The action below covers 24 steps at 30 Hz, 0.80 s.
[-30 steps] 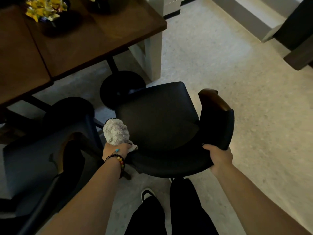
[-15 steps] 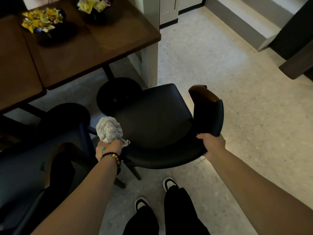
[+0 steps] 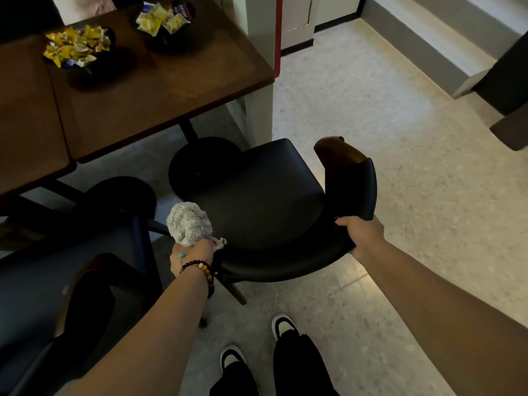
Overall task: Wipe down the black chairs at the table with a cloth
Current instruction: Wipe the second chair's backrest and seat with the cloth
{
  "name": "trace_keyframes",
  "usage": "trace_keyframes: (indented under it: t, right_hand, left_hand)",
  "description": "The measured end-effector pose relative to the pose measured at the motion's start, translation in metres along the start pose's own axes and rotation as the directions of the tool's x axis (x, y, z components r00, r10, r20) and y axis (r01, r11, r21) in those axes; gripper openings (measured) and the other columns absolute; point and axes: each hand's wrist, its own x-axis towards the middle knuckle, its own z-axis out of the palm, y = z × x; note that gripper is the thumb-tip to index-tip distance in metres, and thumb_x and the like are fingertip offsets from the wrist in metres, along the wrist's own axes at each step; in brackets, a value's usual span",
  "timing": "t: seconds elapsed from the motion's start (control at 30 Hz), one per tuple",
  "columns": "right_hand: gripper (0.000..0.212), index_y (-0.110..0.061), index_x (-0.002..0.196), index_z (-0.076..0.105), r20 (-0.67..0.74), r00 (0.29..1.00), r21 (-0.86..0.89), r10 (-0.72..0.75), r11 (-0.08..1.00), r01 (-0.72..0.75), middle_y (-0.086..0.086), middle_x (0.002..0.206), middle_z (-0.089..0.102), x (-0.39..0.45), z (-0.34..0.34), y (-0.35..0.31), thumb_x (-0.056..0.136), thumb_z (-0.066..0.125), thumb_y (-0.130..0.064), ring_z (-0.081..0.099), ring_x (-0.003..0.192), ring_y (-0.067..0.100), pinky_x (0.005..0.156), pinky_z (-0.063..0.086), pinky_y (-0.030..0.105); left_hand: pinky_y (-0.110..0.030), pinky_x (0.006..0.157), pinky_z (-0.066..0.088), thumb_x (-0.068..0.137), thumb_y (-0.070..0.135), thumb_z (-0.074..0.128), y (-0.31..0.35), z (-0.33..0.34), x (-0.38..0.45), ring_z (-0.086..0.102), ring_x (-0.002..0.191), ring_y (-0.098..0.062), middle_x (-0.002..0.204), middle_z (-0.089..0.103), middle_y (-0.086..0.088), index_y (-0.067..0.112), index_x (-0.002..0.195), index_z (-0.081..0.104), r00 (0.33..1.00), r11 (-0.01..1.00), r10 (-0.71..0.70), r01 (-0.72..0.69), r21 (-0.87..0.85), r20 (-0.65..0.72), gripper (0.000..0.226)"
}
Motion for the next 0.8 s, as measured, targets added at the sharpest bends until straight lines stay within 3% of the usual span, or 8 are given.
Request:
trace_keyframes:
  t: [0.23,0.43,0.53,0.6,0.67,0.73,0.8]
  right_hand:
    - [0.062,-0.023,0.133,0.048,0.024,1.0,0.01,0.002,1.0,-0.003,0.003,0.118,0.06,0.019,-0.004,0.011,0.078,0.075,-0.01,0.059,0.104,0.028,0.092,0.054,0.047]
    - [0.072,-0.022,0.139,0.044,0.004,1.0,-0.038,-0.003,0.999,0.003,0.005,0.126,0.058,0.027,-0.006,0.019,0.077,0.079,-0.016,0.058,0.112,0.032,0.095,0.052,0.05]
    - [0.08,-0.014,0.142,0.035,-0.028,1.0,-0.163,-0.007,0.987,0.002,0.012,0.134,0.052,0.021,-0.008,0.013,0.076,0.081,-0.021,0.055,0.117,0.036,0.098,0.051,0.048]
    - [0.087,-0.011,0.145,0.026,-0.108,0.992,-0.357,-0.067,0.934,0.024,0.018,0.145,0.037,0.009,-0.005,0.003,0.077,0.081,-0.022,0.047,0.125,0.041,0.1,0.048,0.049]
    - [0.093,-0.012,0.15,0.019,-0.114,0.951,-0.531,-0.287,0.827,0.186,0.015,0.156,0.018,-0.014,0.001,-0.007,0.08,0.079,-0.019,0.033,0.136,0.041,0.105,0.041,0.049]
    - [0.086,-0.015,0.151,0.023,0.096,0.838,-0.555,-0.538,0.67,0.494,0.009,0.158,0.014,-0.042,0.01,-0.016,0.083,0.075,-0.016,0.025,0.142,0.034,0.11,0.033,0.039]
    - [0.067,-0.022,0.143,0.037,0.396,0.692,-0.435,-0.604,0.54,0.72,0.003,0.152,0.025,-0.077,0.024,-0.027,0.086,0.072,-0.019,0.031,0.139,0.022,0.106,0.03,0.028]
  left_hand:
    - [-0.032,0.076,0.046,0.079,0.021,0.07,-0.005,0.015,-0.003,0.059,0.104,-0.028,0.119,0.062,-0.008,0.014,0.129,0.057,0.995,0.999,0.021,-0.017,0.047,-0.097,0.053]
    - [-0.044,0.09,0.053,0.072,0.038,0.077,-0.01,0.009,0.003,0.061,0.103,-0.03,0.119,0.063,-0.009,0.017,0.127,0.058,0.997,0.986,0.056,-0.047,0.159,-0.055,0.061]
    - [-0.044,0.09,0.053,0.077,0.045,0.069,-0.007,-0.003,0.002,0.06,0.101,-0.03,0.118,0.062,-0.008,0.02,0.127,0.056,0.99,0.975,0.126,-0.112,0.189,-0.061,0.057]
    - [-0.04,0.085,0.054,0.08,0.047,0.068,-0.003,-0.012,-0.002,0.061,0.097,-0.026,0.117,0.062,-0.005,0.022,0.128,0.055,0.984,0.972,0.174,-0.167,0.165,-0.027,0.056]
    - [-0.03,0.067,0.053,0.083,0.042,0.068,0.003,-0.021,-0.014,0.061,0.085,-0.014,0.108,0.063,0.001,0.025,0.123,0.056,0.975,0.972,0.221,-0.222,0.078,0.032,0.045]
    - [-0.022,0.053,0.051,0.085,0.032,0.069,0.008,-0.033,-0.034,0.062,0.08,-0.012,0.096,0.064,0.007,0.028,0.111,0.061,0.969,0.97,0.24,-0.237,-0.06,0.055,0.028]
    - [-0.029,0.066,0.057,0.087,0.02,0.068,0.006,-0.05,-0.059,0.066,0.089,-0.019,0.097,0.069,0.002,0.027,0.103,0.065,0.965,0.95,0.252,-0.234,-0.205,0.066,0.017]
